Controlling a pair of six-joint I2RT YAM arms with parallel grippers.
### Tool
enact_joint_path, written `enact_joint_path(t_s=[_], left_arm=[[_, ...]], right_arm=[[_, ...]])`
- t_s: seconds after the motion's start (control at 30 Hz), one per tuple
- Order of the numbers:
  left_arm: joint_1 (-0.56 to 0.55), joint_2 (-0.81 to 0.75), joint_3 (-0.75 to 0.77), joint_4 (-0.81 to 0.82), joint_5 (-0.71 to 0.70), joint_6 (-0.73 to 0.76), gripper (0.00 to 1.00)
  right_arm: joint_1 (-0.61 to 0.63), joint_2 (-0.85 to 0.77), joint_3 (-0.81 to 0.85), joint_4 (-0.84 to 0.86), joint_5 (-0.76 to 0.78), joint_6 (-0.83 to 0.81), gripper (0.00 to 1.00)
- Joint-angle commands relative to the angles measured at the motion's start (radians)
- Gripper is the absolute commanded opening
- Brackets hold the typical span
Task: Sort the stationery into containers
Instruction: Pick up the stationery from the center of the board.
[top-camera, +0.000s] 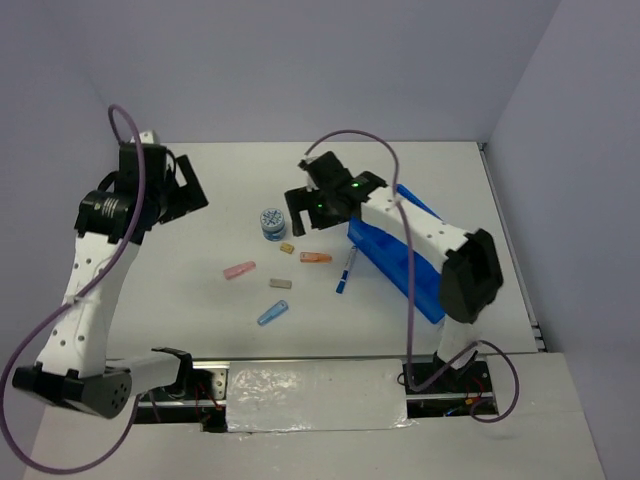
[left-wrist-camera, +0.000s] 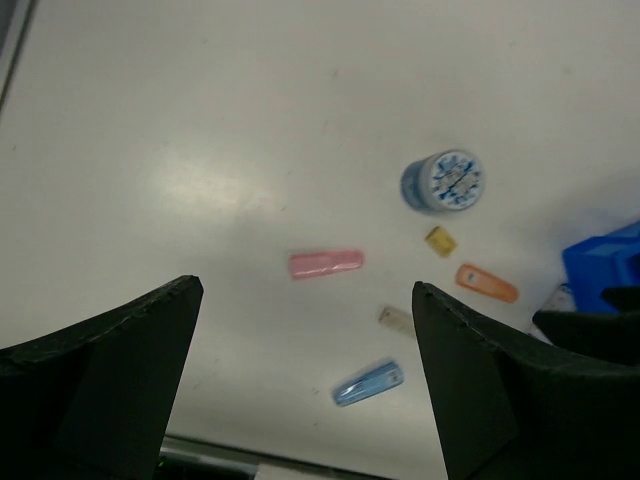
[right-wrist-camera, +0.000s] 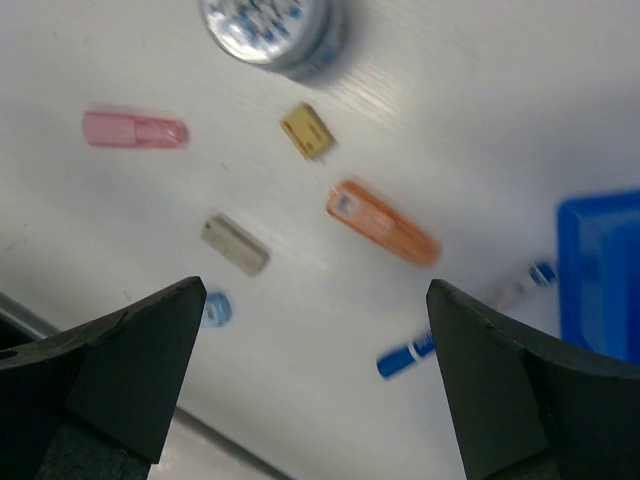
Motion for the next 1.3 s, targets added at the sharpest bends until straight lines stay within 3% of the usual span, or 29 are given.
enact_joint_path(t_s=[0.0,0.13,0.3,0.6,0.9,1.03,1.07,1.27], left_arm=[[0.046,-0.093,-0.121,-0.066,-0.025,0.044,0.99],[0.058,-0.150,-0.216,-0.073,0.041,0.057,0.99],[0.058,-0.196,-0.257,-0.089,0.046,0.066,0.99],[0.058,-0.230,-0.343,-0.073,0.078,0.083,0.99],[0.058,-0.208,-0.333,-0.078,0.090,0.121,0.99],[0.058,-0.204,-0.330,-0.073,0.098,0.138,0.99],[0.058,-0.205,-0.336,-0.072,0.102,0.142,0.99],[0.058,-0.222,-0.363,-0.047,0.111,0.170,0.99]], right_arm=[[0.089,0.142,0.169,0.043,0.007,-0.095,1.00],[0.131,0.352,0.376,0.019,0.064,-0.120,1.00],[0.137,0.488,0.525,0.016,0.112,-0.106,1.00],[0.139,0.603,0.618,0.043,0.238,-0.101,1.00],[0.136,0.683,0.684,0.051,0.182,-0.123,0.96],[0.131,0.700,0.701,0.034,0.206,-0.097,0.79],[0.124,0.694,0.688,0.045,0.198,-0.092,0.67],[0.087,0.625,0.635,0.111,0.137,-0.035,0.34]])
